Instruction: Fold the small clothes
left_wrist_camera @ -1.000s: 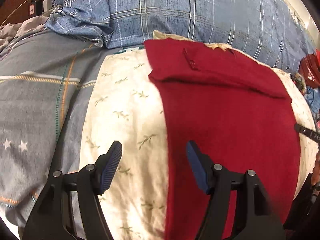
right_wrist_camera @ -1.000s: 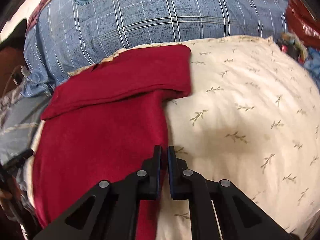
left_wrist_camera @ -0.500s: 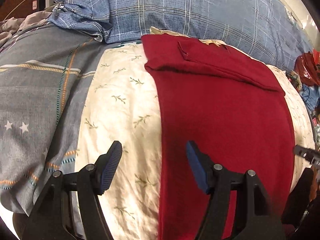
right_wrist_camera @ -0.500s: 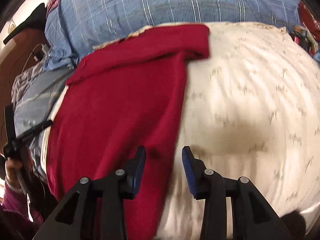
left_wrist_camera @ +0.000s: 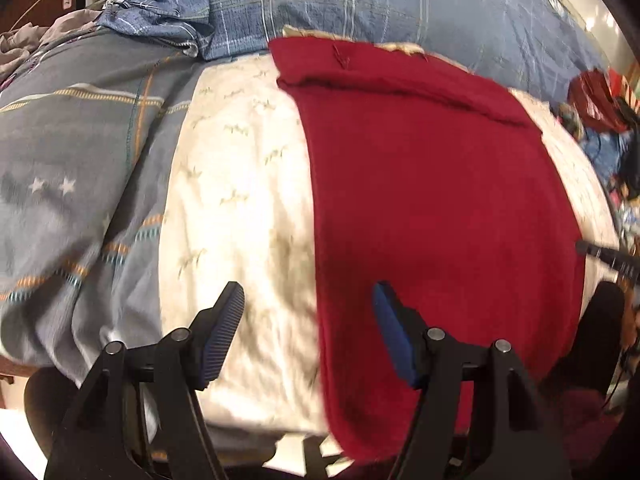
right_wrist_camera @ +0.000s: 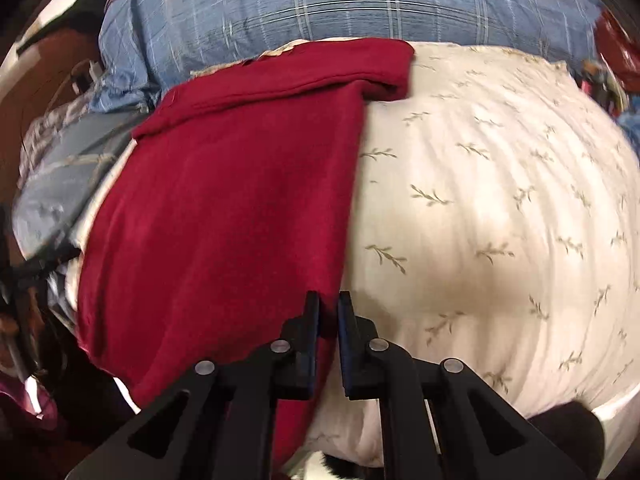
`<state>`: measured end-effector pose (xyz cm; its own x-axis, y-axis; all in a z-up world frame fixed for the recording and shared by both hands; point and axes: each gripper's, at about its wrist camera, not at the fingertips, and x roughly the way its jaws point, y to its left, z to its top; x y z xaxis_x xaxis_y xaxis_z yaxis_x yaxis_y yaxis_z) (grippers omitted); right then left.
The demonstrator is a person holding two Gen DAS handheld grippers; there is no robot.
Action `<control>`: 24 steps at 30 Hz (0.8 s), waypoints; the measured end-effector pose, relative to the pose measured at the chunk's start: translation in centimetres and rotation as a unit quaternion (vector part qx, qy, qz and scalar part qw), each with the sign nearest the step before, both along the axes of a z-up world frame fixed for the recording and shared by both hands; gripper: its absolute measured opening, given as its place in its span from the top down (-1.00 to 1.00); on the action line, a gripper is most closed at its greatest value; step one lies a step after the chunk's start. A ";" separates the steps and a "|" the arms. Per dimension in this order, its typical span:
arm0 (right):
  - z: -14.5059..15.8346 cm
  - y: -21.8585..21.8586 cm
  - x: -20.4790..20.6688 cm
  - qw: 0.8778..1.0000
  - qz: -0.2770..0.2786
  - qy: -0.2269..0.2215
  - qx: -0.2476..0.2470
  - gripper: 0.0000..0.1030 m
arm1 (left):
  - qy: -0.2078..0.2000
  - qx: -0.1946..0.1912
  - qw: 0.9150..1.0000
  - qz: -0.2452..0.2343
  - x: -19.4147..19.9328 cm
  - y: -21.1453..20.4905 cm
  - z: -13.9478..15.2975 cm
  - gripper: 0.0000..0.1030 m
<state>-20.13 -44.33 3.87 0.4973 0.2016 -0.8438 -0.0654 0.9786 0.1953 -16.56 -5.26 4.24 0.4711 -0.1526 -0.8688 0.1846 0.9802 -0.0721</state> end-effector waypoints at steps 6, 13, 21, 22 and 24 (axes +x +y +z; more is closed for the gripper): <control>-0.5 0.2 -1.6 0.997 0.043 0.044 0.055 0.18 | 0.029 0.002 0.999 -0.032 -1.7 -0.8 -0.7 -0.28; -2.3 0.8 -3.7 0.989 0.095 0.090 0.069 0.17 | 0.067 0.027 0.996 -0.051 -2.8 -1.5 -2.2 -0.28; -4.6 1.2 -4.0 0.977 0.119 0.133 0.113 0.18 | 0.092 0.027 0.993 -0.063 -2.6 -2.1 -2.6 -0.29; -4.9 1.2 -4.0 0.976 0.119 0.137 0.117 0.24 | 0.099 0.025 0.992 -0.070 -2.7 -2.4 -2.7 -0.29; -5.5 1.5 -4.0 0.974 0.126 0.146 0.118 0.43 | 0.106 0.024 0.991 -0.081 -2.9 -2.6 -2.8 -0.29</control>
<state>-24.11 -42.81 -1.64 0.1534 0.4921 -0.8569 -0.2056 0.8641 0.4594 -19.48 -7.90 1.47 0.2494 -0.1672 -0.9538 0.3253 0.9422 -0.0801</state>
